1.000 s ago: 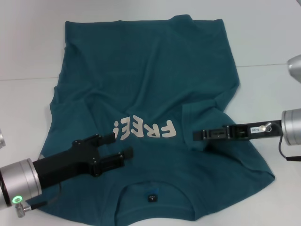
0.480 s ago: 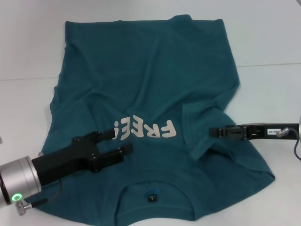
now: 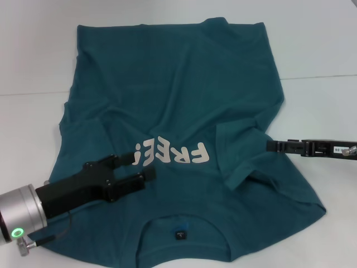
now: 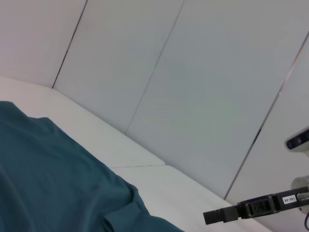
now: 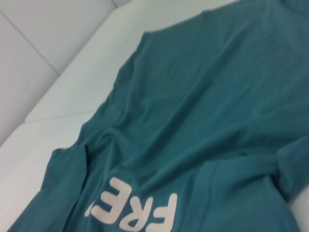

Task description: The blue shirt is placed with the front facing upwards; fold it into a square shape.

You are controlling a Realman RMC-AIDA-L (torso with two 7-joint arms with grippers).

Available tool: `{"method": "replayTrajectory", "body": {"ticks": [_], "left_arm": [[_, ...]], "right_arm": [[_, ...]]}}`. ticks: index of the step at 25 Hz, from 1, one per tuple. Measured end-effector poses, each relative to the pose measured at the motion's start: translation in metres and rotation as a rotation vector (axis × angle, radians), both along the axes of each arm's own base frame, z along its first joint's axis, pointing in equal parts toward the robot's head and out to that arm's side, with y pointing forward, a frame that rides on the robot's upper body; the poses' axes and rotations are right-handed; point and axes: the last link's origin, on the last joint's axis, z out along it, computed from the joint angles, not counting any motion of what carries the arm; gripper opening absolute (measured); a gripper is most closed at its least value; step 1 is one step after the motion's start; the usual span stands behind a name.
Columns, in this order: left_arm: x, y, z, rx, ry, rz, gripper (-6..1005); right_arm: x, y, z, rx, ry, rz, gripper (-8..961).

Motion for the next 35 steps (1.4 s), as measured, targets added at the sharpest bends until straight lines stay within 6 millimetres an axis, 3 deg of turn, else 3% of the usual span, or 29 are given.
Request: {"method": "replayTrajectory", "body": {"ticks": [8, 17, 27, 35], "left_arm": [[-0.004, -0.001, 0.011, -0.007, -0.039, 0.048, 834], [-0.008, 0.001, 0.021, 0.000, 0.023, 0.042, 888], [-0.016, 0.000, 0.024, -0.020, 0.106, 0.035, 893], [-0.022, -0.005, 0.024, -0.074, 0.146, 0.064, 895]], "right_arm": [[0.000, -0.002, 0.006, 0.083, 0.028, 0.050, 919], [0.002, -0.005, -0.002, 0.066, 0.071, 0.045, 916], [0.002, -0.013, -0.009, 0.155, 0.047, 0.166, 910], [-0.009, -0.022, -0.012, 0.110, 0.047, 0.310, 903]]}}
